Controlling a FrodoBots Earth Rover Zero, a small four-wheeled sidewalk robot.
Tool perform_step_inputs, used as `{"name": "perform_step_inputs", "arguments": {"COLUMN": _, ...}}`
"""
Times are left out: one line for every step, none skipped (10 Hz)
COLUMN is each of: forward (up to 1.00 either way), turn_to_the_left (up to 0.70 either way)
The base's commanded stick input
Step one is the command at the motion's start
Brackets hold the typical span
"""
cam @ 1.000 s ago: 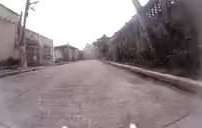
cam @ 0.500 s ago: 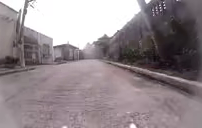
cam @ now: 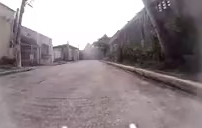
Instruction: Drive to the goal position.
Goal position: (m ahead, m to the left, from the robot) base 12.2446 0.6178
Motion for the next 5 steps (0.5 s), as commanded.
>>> {"name": "perform_step_inputs", "arguments": {"forward": 0.7, "turn_to_the_left": 0.01}}
{"name": "perform_step_inputs", "arguments": {"forward": 0.7, "turn_to_the_left": 0.01}}
{"name": "perform_step_inputs", "arguments": {"forward": 0.7, "turn_to_the_left": 0.01}}
{"name": "perform_step_inputs", "arguments": {"forward": 0.7, "turn_to_the_left": 0.01}}
{"name": "perform_step_inputs", "arguments": {"forward": 0.7, "turn_to_the_left": 0.01}}
